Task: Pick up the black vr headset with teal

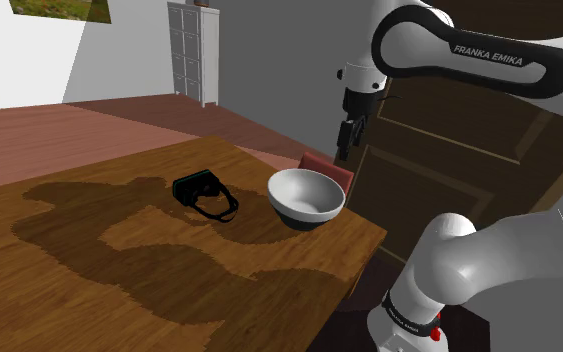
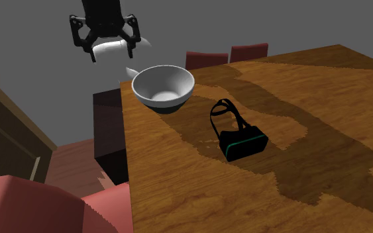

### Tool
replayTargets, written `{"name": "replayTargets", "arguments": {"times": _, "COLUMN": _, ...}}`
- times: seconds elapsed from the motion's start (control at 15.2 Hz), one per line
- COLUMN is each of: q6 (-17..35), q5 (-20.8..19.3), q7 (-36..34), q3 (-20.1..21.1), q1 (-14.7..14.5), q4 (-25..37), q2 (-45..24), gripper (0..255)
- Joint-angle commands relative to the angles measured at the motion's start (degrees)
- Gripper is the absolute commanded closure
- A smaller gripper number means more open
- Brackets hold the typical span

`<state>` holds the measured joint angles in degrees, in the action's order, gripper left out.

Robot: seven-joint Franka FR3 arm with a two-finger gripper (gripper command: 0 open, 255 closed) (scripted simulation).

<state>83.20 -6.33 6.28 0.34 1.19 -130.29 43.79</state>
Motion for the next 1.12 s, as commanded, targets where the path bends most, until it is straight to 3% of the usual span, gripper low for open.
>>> {"name": "replayTargets", "arguments": {"times": 0.0, "q6": 0.00, "q5": 0.00, "q7": 0.00, "q3": 0.00, "q1": 0.00, "q4": 0.00, "q2": 0.00, "gripper": 0}}
{"name": "replayTargets", "arguments": {"times": 0.53, "q6": 5.18, "q5": 4.49, "q7": -10.70, "q3": 7.97, "q1": -1.50, "q4": 6.16, "q2": -11.95, "gripper": 0}}
{"name": "replayTargets", "arguments": {"times": 1.06, "q6": 8.51, "q5": 5.08, "q7": -21.31, "q3": 15.13, "q1": -2.38, "q4": 17.02, "q2": -26.69, "gripper": 0}}
